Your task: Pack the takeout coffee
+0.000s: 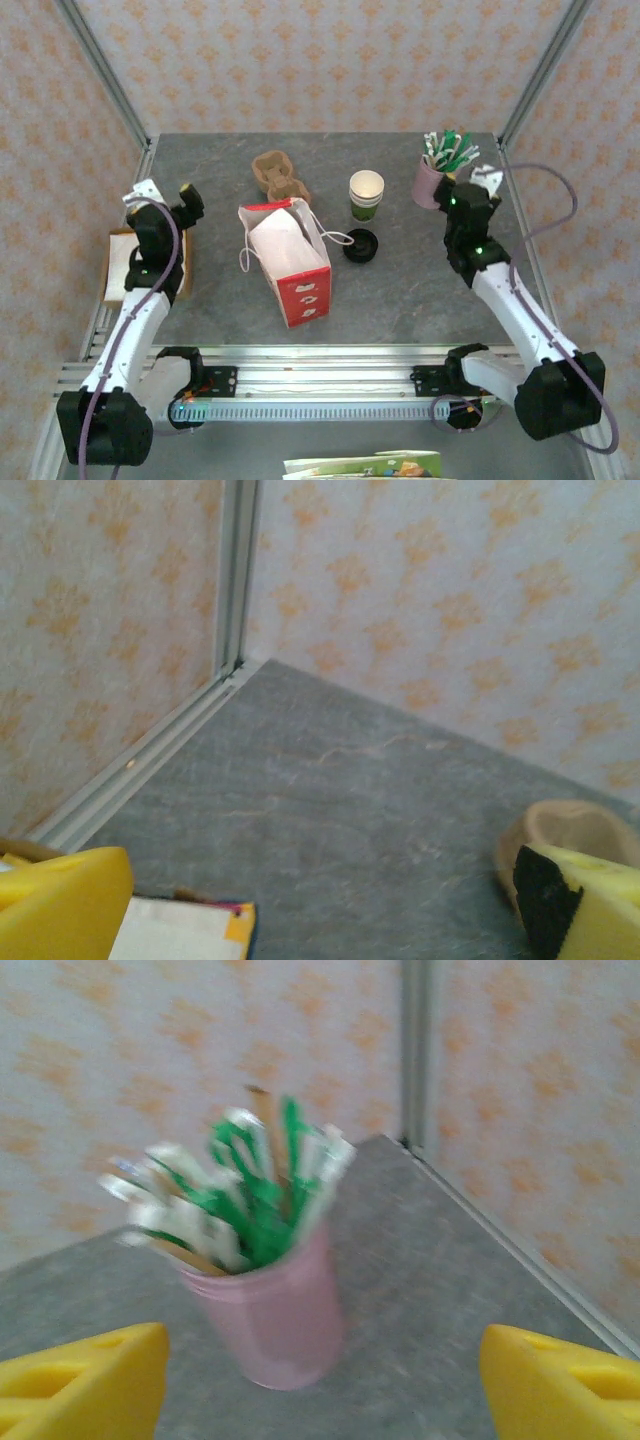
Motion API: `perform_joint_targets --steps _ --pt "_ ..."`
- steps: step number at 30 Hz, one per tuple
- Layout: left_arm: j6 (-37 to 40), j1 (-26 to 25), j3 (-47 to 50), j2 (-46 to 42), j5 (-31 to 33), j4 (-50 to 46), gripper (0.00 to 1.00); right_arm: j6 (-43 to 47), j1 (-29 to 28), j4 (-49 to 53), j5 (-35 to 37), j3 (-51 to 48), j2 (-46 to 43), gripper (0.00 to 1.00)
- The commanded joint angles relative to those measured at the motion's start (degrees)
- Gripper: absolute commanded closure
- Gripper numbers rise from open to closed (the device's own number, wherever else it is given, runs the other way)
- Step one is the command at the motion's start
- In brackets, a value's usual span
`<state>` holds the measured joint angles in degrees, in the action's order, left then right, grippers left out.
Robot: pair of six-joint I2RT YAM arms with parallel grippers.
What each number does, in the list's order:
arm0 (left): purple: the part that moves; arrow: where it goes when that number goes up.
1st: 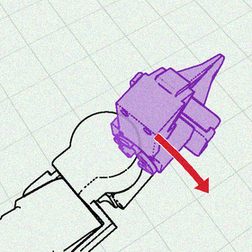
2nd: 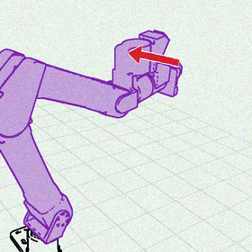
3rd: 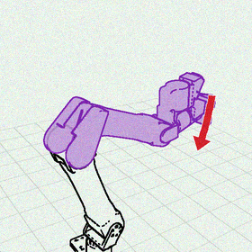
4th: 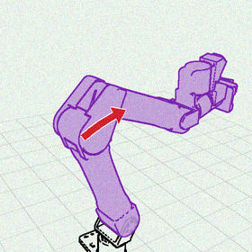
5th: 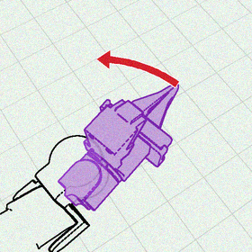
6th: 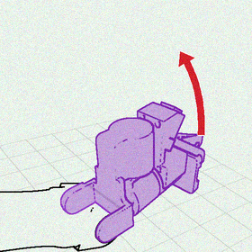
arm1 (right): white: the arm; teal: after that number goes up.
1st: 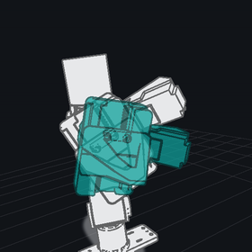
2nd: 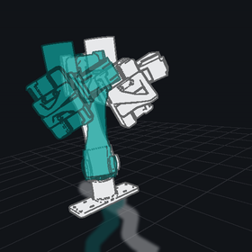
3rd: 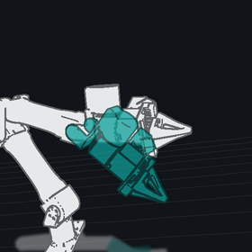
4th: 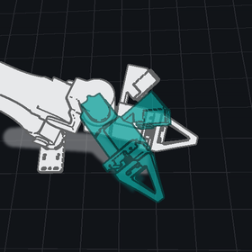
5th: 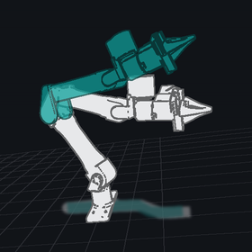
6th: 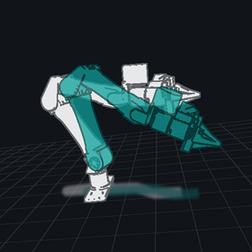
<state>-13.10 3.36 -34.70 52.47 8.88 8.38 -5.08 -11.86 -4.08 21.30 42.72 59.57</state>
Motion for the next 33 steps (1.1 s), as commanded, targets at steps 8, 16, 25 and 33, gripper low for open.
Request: perform_joint_targets --steps 8,16,25,33 --pt "2.6 -0.3 18.9 12.9 -3.7 37.9 0.01 4.6 0.8 -45.2 2.3 -25.0 10.0 0.18" --pt "7.7 -0.3 18.2 26.9 -8.6 50.2 0.01 11.1 3.3 -60.5 -10.6 -27.8 22.4 0.18" --pt "10.9 -1.0 22.5 35.5 -10.7 67.1 0.01 7.9 10.7 -67.1 -25.7 -29.5 27.8 0.0" --pt "11.2 -1.2 22.5 35.5 -10.7 67.6 0.01 7.5 10.6 -66.6 -23.9 -29.5 27.4 0.0"
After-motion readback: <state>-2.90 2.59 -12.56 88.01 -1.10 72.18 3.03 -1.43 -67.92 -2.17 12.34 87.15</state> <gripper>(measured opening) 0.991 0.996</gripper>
